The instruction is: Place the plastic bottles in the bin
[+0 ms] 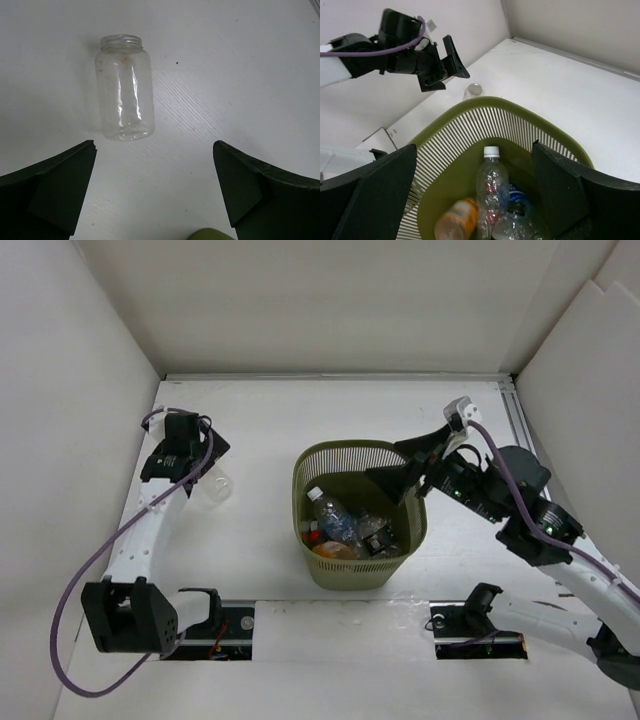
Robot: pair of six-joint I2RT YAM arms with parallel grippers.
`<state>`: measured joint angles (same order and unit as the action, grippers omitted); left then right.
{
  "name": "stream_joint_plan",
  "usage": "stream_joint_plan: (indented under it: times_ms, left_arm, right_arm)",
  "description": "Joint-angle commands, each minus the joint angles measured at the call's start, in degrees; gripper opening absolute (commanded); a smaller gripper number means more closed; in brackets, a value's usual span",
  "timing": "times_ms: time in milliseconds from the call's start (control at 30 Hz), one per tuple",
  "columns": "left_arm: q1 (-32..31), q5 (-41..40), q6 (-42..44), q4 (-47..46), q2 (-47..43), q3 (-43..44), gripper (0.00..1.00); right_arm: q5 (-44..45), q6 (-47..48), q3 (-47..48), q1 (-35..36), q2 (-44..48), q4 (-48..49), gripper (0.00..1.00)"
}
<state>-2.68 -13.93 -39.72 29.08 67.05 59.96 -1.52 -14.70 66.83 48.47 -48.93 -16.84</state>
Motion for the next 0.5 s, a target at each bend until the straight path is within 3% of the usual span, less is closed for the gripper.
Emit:
stream_joint_plan:
  times_ms: [0, 467]
  left_arm:
    - [1.79, 1.89, -0.35, -4.02, 3.95, -1.16, 1.0]
    - [10.84, 6.63, -3.69, -13.16, 22.42, -1.96, 1.0]
  right_arm:
    - [3.19, 2.39, 3.66, 0.58, 3.83, -2.14, 1.0]
    - [-0.15, 3.45, -0.03, 0.58, 7.09, -1.62, 1.0]
